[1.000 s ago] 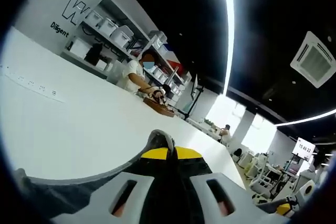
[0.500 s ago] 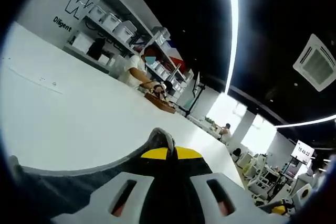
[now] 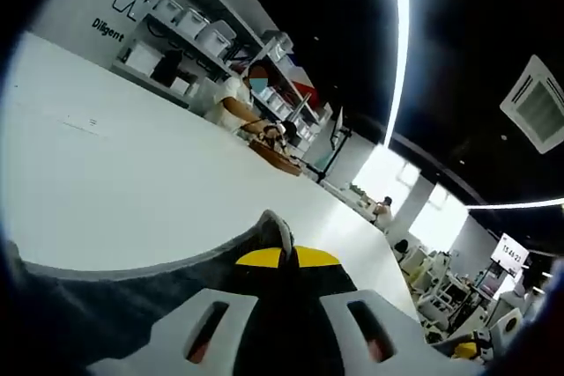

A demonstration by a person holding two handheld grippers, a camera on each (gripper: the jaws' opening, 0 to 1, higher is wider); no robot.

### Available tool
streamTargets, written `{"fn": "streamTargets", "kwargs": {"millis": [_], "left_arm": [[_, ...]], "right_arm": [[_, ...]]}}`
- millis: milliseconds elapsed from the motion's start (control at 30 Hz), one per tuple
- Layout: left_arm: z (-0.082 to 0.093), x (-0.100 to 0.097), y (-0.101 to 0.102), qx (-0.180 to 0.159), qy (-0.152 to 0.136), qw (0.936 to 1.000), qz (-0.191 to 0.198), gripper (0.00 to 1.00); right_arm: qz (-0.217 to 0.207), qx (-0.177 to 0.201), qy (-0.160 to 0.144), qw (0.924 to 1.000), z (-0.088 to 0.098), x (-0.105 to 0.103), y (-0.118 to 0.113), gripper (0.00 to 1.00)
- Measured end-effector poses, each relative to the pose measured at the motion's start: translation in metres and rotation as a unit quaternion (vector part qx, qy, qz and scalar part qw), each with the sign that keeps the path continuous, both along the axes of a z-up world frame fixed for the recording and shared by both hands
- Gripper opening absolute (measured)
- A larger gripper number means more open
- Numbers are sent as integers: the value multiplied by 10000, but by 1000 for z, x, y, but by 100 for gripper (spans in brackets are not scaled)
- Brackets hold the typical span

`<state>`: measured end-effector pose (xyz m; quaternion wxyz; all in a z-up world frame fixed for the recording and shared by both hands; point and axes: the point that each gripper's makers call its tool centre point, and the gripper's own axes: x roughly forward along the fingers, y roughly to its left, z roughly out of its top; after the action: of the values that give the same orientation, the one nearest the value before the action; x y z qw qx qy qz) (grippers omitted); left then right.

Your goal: Open the folded towel by lifting each exposed corner and separating the folded layers until the towel lies flat within the target outline without major curled edges

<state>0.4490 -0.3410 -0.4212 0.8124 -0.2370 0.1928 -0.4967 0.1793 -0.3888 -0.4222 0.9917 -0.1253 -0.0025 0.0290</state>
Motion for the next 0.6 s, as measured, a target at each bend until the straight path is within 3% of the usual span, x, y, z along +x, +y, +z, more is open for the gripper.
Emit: {"fn": "streamTargets", "kwargs": {"millis": [600], "left_arm": [[-9,-5,-12,126,173,9995,-220,5]], "right_arm": [[-353,142,256,9989,-19,-2,-25,0]]}}
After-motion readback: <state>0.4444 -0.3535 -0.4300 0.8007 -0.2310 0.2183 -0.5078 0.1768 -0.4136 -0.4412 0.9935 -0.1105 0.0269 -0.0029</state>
